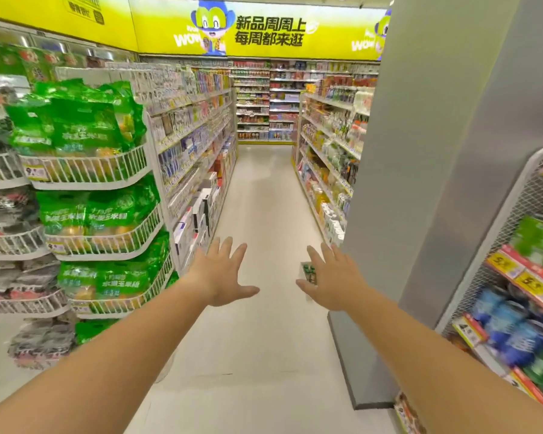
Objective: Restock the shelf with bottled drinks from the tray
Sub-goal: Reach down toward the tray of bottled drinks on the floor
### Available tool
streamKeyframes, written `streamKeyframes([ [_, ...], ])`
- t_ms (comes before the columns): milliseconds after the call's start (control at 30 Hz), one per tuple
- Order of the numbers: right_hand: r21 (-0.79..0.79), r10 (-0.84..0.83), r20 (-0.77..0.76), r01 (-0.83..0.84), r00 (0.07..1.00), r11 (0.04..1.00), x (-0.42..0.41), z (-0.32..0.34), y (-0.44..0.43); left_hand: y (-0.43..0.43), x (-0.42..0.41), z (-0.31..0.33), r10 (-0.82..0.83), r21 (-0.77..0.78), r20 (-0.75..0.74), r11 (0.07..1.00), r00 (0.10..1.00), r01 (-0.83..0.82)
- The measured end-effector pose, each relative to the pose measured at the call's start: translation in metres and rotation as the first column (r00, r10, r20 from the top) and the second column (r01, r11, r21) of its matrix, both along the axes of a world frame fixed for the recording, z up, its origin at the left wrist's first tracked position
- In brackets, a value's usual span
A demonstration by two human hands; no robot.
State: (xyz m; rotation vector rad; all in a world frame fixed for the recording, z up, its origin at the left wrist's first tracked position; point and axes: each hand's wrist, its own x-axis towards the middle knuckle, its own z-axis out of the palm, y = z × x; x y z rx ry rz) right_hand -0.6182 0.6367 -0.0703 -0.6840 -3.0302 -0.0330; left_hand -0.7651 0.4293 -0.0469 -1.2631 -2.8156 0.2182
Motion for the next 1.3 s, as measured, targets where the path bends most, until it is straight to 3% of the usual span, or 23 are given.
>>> streamKeyframes([
  [333,-0.068,-0.139,-0.014,0.138,0.99,0.988,-0.229,-0.02,0.142,0.165,-0.281,0.016,-0.108,-0.065,-0.073,0.993,0.991,0.103],
  [667,-0.106,-0.241,0.013,0.241,0.97,0.965,-0.426,-0.064,0.352,0.393,-0.482,-0.036,-0.188,-0.096,-0.053,0.979,0.981,0.182],
  [933,-0.137,-0.332,0.023,0.332,0.943,0.933,-0.524,-0.083,0.487,0.562,-0.601,-0.073,-0.339,-0.138,0.017,0.931,0.941,0.338],
  [1133,-0.221,-0.534,0.066,0.534,0.843,0.816,-0.578,-0.138,0.571,0.688,-0.68,-0.127,-0.532,-0.211,0.068,0.819,0.844,0.534],
  [1300,-0.282,-0.707,0.098,0.701,0.7,0.655,-0.621,-0.188,0.622,0.803,-0.732,-0.168,-0.7,-0.286,0.073,0.668,0.711,0.687],
])
